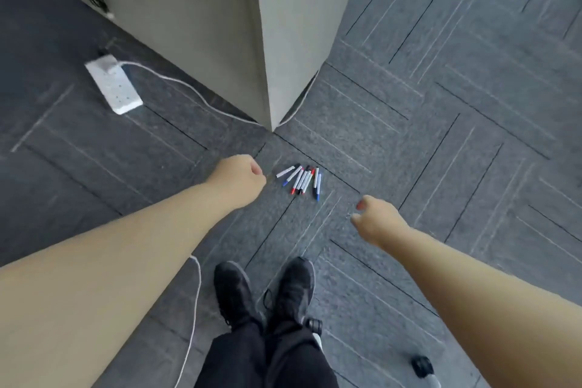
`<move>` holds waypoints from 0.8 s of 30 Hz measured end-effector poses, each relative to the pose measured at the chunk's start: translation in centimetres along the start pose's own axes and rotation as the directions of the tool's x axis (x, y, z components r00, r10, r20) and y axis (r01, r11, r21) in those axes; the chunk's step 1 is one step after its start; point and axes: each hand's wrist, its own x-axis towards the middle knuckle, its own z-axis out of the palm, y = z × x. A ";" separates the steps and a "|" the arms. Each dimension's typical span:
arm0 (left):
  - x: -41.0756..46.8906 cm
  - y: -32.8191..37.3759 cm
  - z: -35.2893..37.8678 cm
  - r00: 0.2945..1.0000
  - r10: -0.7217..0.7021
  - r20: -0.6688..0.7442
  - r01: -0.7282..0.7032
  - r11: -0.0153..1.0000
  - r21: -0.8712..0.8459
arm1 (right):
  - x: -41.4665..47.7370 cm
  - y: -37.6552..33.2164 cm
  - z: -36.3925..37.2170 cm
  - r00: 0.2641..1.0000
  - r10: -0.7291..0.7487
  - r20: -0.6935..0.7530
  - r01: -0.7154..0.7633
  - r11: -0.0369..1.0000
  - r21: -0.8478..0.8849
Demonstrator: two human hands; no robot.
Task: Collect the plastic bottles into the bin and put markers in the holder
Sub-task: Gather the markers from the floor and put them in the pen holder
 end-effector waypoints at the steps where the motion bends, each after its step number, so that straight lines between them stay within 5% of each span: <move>1: 1.5 -1.5 1.6 1.000 -0.014 0.005 0.014 1.000 0.014 | 1.5 -0.1 1.8 1.000 0.002 0.008 -0.002 1.000 -0.002; 10: 11.8 -13.3 17.2 0.966 -0.235 0.103 0.222 0.967 0.124 | 13.4 -2.1 14.3 0.997 -0.073 0.025 0.072 0.997 0.021; 14: 16.1 -14.1 22.7 0.967 -0.238 0.095 0.242 0.970 -0.031 | 19.2 -1.7 16.3 0.998 -0.057 0.013 0.057 0.997 0.050; 24: 23.6 -14.7 28.1 0.922 -0.244 -0.302 0.154 0.944 -0.292 | 32.7 -0.3 19.3 0.942 0.011 -0.335 0.048 0.985 0.168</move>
